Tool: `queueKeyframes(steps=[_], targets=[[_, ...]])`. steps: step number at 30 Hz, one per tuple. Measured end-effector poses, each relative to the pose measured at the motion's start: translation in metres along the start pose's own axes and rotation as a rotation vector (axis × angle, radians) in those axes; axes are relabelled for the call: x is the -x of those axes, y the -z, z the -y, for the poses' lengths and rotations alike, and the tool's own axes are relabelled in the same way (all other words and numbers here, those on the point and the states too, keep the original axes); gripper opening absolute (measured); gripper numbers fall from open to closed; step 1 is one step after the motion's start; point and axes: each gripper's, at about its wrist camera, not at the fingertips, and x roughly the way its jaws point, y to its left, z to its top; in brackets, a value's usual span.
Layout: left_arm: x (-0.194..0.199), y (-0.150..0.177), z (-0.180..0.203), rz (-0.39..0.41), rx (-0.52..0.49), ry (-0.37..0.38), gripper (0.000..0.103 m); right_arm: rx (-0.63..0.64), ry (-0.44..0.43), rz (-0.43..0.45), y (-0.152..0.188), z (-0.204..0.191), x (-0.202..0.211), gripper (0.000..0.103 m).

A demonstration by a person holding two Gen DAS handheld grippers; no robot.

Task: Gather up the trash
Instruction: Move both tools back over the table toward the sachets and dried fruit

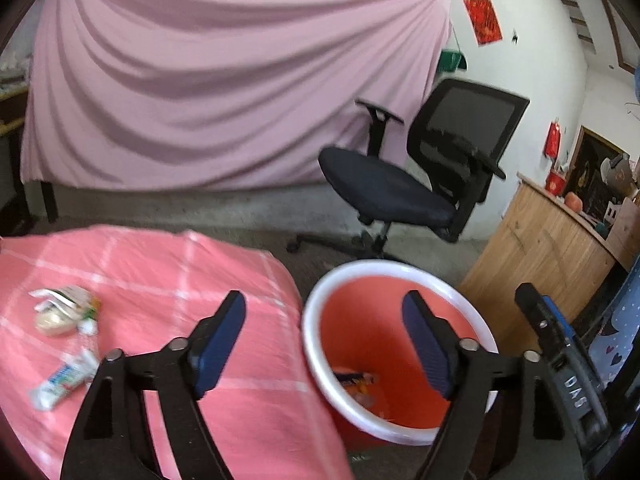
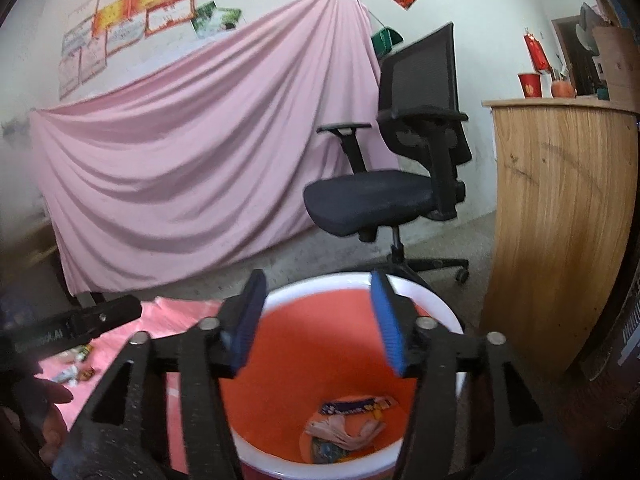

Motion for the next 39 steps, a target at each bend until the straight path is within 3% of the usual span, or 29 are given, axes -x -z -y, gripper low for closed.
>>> queueKeyframes(steps=[2, 5, 11, 20, 27, 33, 39], targets=[[0.015, -0.001, -0.007, 0.057, -0.013, -0.024, 0.09, 0.002, -0.032, 0.043, -0.005, -0.01, 0.008, 0.094], [0.043, 0.0, -0.021, 0.154, -0.018, -0.062, 0.1, 0.009, -0.077, 0.097, -0.009, -0.024, 0.018, 0.103], [0.095, 0.005, -0.05, 0.303, -0.041, -0.133, 0.101, 0.024, -0.2, 0.201, -0.016, -0.061, 0.042, 0.103], [0.156, 0.021, -0.103, 0.422, -0.023, -0.245, 0.101, 0.078, -0.312, 0.282, -0.019, -0.116, 0.069, 0.103], [0.173, 0.032, -0.137, 0.435, -0.016, -0.31, 0.101, 0.133, -0.359, 0.275, -0.014, -0.152, 0.069, 0.103], [0.173, 0.045, -0.161, 0.403, -0.031, -0.33, 0.101, 0.174, -0.383, 0.206, -0.006, -0.172, 0.05, 0.103], [0.152, 0.051, -0.18, 0.273, -0.056, -0.314, 0.101, 0.244, -0.399, 0.078, 0.006, -0.191, 0.023, 0.103]])
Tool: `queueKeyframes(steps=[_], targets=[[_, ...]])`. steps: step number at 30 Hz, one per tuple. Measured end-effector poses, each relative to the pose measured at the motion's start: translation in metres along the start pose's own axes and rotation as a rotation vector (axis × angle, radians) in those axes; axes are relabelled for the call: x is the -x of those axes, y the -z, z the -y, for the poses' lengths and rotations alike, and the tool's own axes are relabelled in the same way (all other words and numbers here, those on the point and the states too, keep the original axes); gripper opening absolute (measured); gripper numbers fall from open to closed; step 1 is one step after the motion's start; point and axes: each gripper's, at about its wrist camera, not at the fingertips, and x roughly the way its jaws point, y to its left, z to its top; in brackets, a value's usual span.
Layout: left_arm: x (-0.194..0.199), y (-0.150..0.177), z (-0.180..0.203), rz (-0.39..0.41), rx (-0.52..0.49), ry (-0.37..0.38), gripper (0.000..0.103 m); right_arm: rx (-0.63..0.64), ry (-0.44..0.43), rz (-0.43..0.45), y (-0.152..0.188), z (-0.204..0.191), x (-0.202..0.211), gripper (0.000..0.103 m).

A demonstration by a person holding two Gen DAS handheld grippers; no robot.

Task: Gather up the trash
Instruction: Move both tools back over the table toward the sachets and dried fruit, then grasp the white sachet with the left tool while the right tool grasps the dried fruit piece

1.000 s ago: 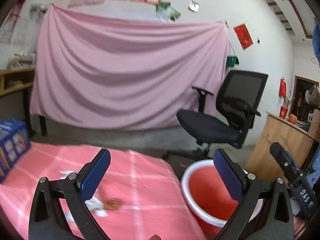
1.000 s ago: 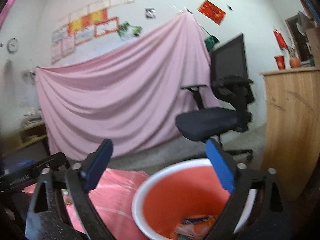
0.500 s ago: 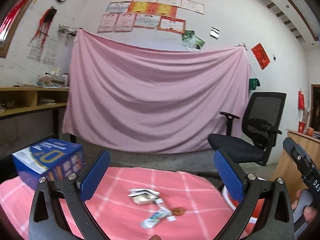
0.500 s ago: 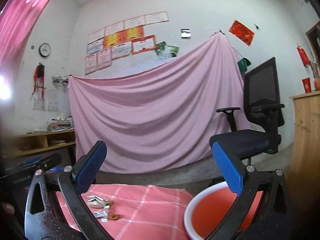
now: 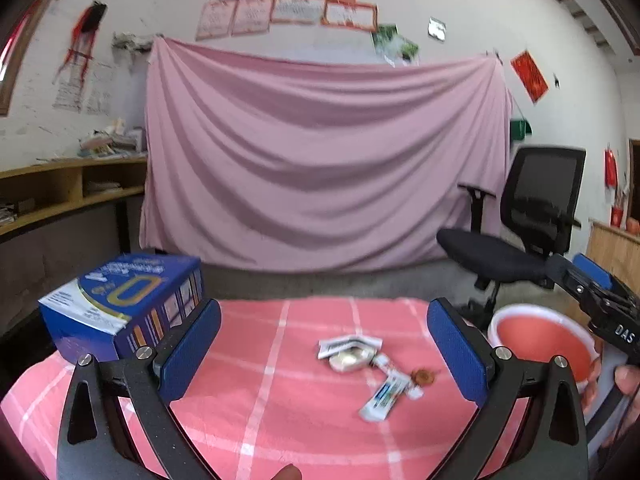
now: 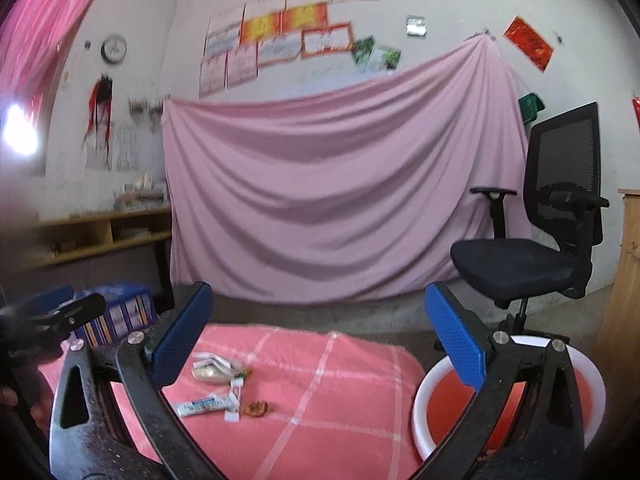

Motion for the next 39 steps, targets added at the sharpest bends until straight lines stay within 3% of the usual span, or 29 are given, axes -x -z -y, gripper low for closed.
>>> queueKeyframes(steps=[9, 11, 15, 22, 28, 32, 36, 39], targets=[[-0.03, 0.005, -0.012, -0.181, 0.052, 0.059, 0.1, 0.05, -0.045, -0.207, 0.025, -0.012, -0.04, 0.103], [-0.039, 0.007, -0.011, -0.237, 0.047, 0.077, 0.1, 0.06, -0.061, -0.265, 0.031, -0.014, -0.05, 0.092], [-0.059, 0.014, -0.006, -0.362, 0.03, 0.111, 0.081, 0.07, -0.061, -0.355, 0.041, -0.015, -0.065, 0.084], [-0.08, 0.022, 0.013, -0.503, -0.046, 0.198, 0.055, 0.07, -0.102, -0.447, 0.051, -0.017, -0.079, 0.07], [-0.099, 0.033, 0.031, -0.631, -0.111, 0.254, 0.039, 0.059, -0.126, -0.527, 0.057, -0.015, -0.092, 0.065], [-0.105, 0.033, 0.031, -0.651, -0.107, 0.263, 0.038, 0.061, -0.133, -0.561, 0.06, -0.017, -0.097, 0.065], [-0.109, 0.032, 0.027, -0.662, -0.088, 0.27, 0.02, 0.074, -0.143, -0.592, 0.064, -0.02, -0.102, 0.065], [-0.11, 0.03, 0.023, -0.664, -0.068, 0.269, 0.017, 0.078, -0.15, -0.615, 0.066, -0.021, -0.105, 0.065]])
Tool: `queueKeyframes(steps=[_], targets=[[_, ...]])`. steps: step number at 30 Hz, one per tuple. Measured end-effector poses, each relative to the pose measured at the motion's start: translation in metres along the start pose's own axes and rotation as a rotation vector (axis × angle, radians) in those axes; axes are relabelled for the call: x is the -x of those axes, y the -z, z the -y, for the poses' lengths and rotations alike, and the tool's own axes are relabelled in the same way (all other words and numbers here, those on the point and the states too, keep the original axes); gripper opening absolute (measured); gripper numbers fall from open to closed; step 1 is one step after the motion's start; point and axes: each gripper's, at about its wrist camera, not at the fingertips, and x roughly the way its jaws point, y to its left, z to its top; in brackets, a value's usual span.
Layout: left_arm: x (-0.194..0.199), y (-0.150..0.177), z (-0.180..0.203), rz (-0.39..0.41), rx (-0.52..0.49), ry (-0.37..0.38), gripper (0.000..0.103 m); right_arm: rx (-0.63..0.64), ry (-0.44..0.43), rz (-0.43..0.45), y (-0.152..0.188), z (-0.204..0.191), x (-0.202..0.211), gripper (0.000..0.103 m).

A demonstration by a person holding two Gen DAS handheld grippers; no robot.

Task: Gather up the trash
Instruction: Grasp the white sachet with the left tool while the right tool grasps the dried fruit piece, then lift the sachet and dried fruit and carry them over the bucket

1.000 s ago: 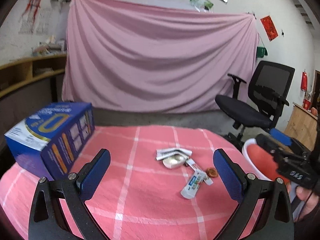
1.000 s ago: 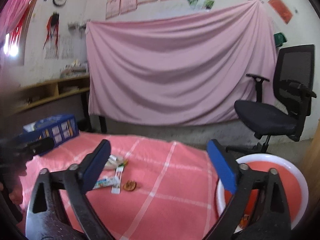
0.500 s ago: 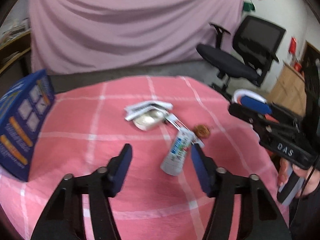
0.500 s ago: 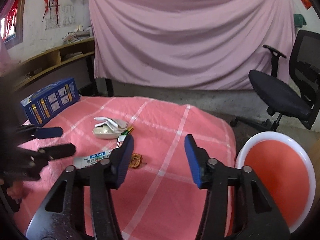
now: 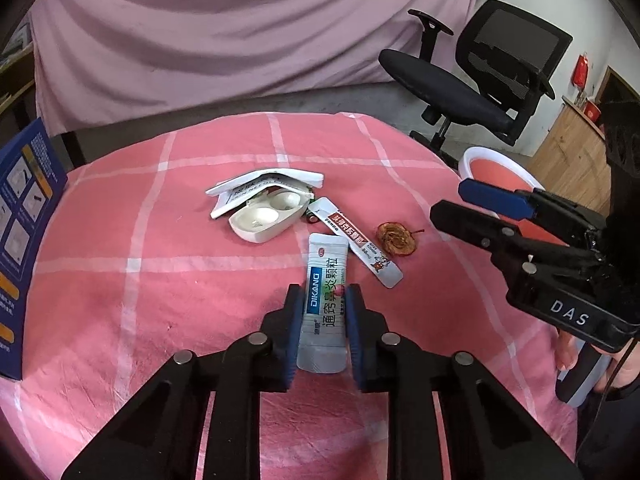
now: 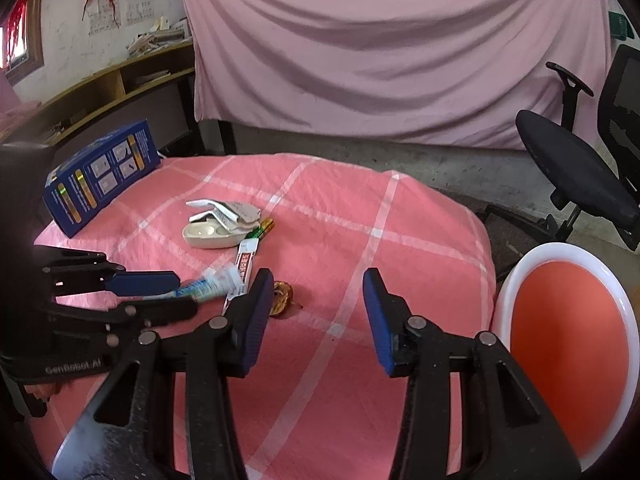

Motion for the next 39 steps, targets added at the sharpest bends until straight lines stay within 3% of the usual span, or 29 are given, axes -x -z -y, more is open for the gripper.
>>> queueKeyframes(steps=[7, 11, 14, 27, 33, 39], targets=[[0.014, 0.005, -0.012, 0.04, 0.081, -0.067, 0.017, 0.011, -0.039, -0.065, 0.001, -0.003, -0.012, 0.065], [0.017, 0.006, -0.025, 0.044, 0.152, -0.065, 0.017, 0.048, -0.061, -0.134, 0.002, -0.011, -0.026, 0.061], [0.018, 0.005, -0.026, 0.041, 0.152, -0.067, 0.017, 0.092, -0.066, -0.167, 0.003, -0.02, -0.032, 0.054], [0.02, 0.003, -0.025, 0.056, 0.151, -0.077, 0.017, 0.097, -0.087, -0.182, 0.002, -0.022, -0.036, 0.049], [0.054, 0.012, -0.014, 0.224, 0.169, -0.111, 0.017, 0.11, -0.063, -0.073, 0.002, -0.024, -0.014, 0.049], [0.081, 0.012, 0.01, 0.411, 0.151, -0.124, 0.017, 0.071, 0.005, 0.237, 0.01, -0.016, 0.049, 0.049]])
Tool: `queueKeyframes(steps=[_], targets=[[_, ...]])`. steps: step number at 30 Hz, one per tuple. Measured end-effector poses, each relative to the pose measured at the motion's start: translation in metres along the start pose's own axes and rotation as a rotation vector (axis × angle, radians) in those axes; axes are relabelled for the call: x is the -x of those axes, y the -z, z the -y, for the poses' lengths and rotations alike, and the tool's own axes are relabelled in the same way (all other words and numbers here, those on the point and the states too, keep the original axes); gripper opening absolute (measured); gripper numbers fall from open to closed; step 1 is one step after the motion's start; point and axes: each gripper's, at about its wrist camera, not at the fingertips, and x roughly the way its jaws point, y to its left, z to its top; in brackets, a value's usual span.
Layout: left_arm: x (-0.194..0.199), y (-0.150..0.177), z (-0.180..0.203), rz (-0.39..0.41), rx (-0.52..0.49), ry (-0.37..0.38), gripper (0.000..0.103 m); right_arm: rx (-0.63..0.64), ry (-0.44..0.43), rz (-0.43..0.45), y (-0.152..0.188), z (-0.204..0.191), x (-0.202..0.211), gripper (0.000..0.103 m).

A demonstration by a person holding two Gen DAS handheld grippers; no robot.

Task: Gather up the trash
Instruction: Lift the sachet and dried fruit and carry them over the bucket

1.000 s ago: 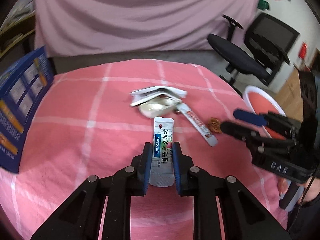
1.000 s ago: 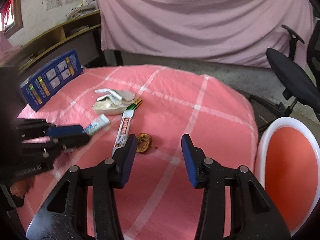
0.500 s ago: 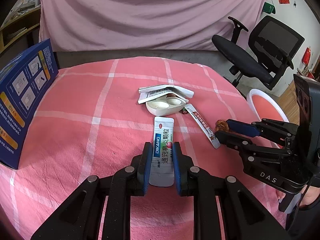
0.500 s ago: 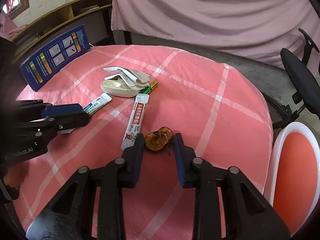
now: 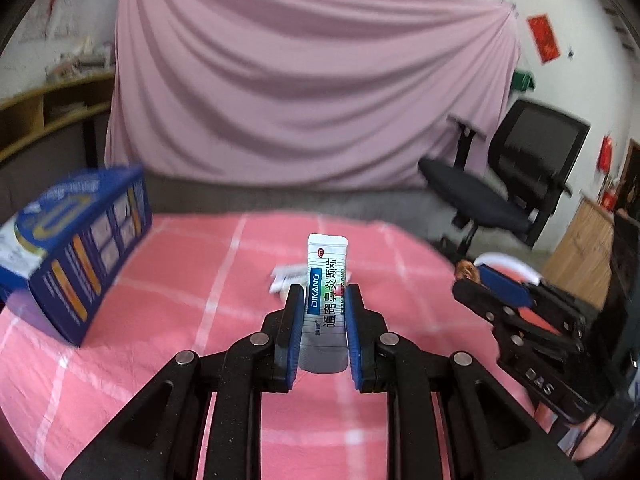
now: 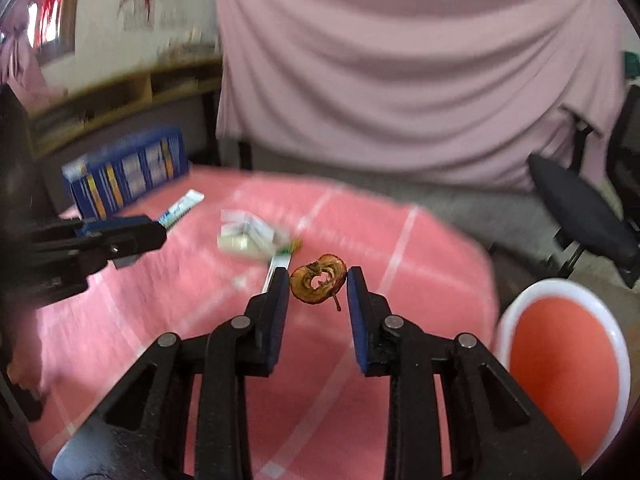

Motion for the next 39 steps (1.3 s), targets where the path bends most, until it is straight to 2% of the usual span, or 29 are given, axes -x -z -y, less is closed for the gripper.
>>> queueKeyframes(steps=[6, 10, 18, 23, 27, 32, 39], targets=[[0.018, -0.01, 0.034, 0.188, -0.049, 0.054, 0.017, -0.041, 0.103, 0.269, 0.003, 0.021, 0.059, 0.049], [0.024, -0.012, 0.066, 0.282, -0.106, 0.092, 0.017, -0.089, 0.169, 0.387, 0.006, 0.038, 0.089, 0.049], [0.013, -0.019, 0.124, 0.357, -0.189, 0.177, 0.017, -0.187, 0.31, 0.552, 0.008, 0.076, 0.134, 0.049], [0.005, -0.021, 0.163, 0.37, -0.254, 0.228, 0.017, -0.26, 0.373, 0.576, 0.014, 0.099, 0.149, 0.049], [-0.008, -0.019, 0.19, 0.344, -0.282, 0.275, 0.017, -0.303, 0.414, 0.56, 0.019, 0.116, 0.154, 0.049], [-0.027, -0.017, 0.217, 0.29, -0.301, 0.316, 0.017, -0.365, 0.45, 0.509, 0.029, 0.141, 0.156, 0.049], [-0.058, -0.012, 0.242, 0.18, -0.314, 0.329, 0.017, -0.424, 0.474, 0.41, 0.045, 0.161, 0.15, 0.049]])
